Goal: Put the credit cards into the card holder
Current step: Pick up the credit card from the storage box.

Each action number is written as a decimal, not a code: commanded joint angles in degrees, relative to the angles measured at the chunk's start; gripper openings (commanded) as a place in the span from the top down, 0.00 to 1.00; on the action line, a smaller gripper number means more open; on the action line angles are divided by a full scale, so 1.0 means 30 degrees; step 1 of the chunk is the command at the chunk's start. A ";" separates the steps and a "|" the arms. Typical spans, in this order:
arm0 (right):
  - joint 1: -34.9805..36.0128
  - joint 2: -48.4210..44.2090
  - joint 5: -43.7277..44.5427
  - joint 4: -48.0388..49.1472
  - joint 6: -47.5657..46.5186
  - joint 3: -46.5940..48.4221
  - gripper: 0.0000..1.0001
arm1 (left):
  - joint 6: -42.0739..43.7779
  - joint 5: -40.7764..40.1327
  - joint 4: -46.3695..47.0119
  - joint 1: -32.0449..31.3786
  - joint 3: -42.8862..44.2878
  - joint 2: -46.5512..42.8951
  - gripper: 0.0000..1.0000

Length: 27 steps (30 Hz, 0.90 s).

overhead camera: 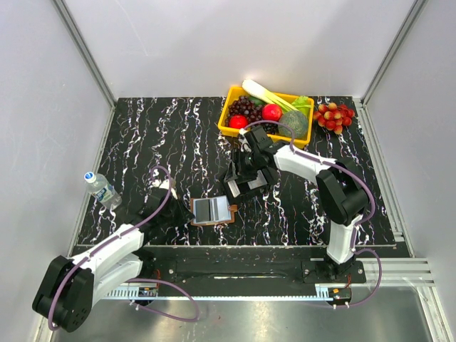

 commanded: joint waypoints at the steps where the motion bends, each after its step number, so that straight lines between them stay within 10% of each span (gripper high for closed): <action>1: 0.0526 -0.0128 -0.1116 0.0647 0.0095 0.0115 0.43 | 0.0289 0.0390 0.0438 0.0046 0.0613 0.0059 0.91; 27: 0.0937 -0.0008 0.0115 -0.0439 -0.0580 0.0790 0.46 | 0.0377 0.0419 0.0349 0.0047 0.0613 0.0088 0.92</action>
